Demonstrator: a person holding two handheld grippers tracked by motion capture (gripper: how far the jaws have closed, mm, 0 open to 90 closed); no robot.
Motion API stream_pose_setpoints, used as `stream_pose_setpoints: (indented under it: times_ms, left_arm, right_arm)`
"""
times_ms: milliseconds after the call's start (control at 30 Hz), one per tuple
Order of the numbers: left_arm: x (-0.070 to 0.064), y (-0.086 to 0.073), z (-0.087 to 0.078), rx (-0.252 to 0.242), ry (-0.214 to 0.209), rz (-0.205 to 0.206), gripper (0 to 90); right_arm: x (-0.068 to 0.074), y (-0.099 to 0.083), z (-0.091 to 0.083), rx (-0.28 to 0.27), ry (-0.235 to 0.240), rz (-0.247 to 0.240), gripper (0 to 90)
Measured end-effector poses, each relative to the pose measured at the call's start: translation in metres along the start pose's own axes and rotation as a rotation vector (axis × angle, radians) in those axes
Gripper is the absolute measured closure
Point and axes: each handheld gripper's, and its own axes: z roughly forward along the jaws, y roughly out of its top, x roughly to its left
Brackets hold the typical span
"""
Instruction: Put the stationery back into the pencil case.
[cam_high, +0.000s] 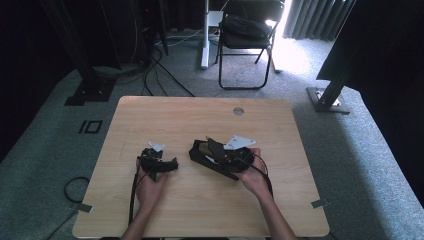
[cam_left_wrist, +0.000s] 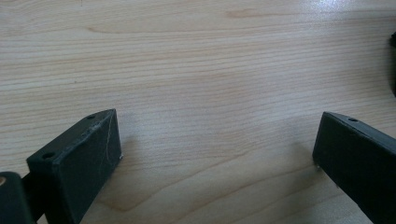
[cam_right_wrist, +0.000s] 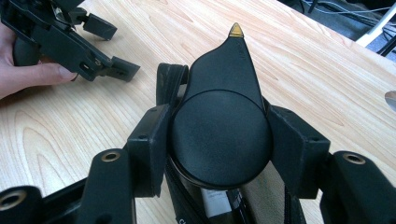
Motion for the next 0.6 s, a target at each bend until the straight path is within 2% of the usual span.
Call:
stream_pose_setpoints:
  times_ms: [600]
  left_arm:
    - [0.0,0.0,0.0001,-0.001,0.0,0.0,1.3]
  right_arm:
    - [-0.0055,-0.0077,0.0082,0.031,-0.003,0.022,41.8]
